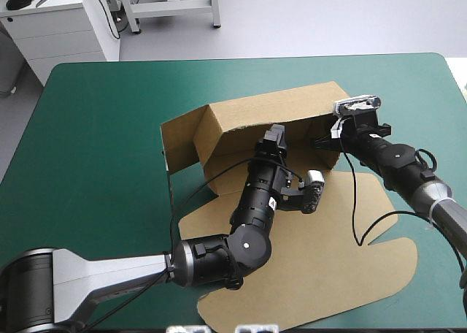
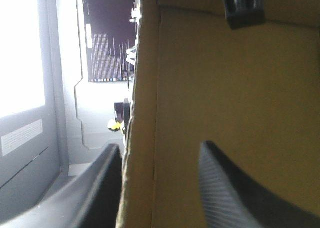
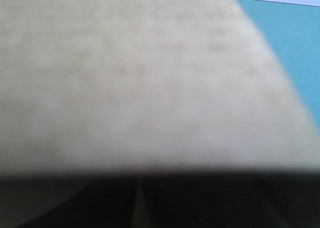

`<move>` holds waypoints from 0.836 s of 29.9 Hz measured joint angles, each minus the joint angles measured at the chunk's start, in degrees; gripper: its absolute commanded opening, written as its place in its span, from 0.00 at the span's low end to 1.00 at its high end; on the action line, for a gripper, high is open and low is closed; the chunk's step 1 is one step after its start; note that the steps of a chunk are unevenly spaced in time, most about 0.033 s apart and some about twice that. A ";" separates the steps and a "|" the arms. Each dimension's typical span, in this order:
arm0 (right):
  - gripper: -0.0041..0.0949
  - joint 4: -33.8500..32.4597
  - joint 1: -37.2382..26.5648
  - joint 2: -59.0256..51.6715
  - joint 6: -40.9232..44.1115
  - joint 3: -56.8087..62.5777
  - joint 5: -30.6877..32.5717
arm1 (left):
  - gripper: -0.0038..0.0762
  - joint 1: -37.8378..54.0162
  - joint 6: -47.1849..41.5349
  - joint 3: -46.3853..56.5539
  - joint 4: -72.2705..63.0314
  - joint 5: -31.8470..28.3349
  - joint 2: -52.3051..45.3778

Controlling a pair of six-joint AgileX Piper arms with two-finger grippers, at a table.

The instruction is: Fold the box

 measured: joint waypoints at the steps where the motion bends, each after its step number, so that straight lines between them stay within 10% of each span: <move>1: 0.03 -0.47 0.00 0.00 0.85 0.00 0.14 | 0.06 -0.25 0.00 0.00 -0.28 1.24 0.00; 11: 0.03 -11.48 -2.67 1.45 12.72 -0.12 5.03 | 0.05 -5.25 0.05 0.00 -7.00 3.05 -1.77; 25: 0.03 -46.03 -4.91 1.45 45.04 -3.76 13.12 | 0.06 10.65 15.87 0.00 -58.21 -14.49 -22.02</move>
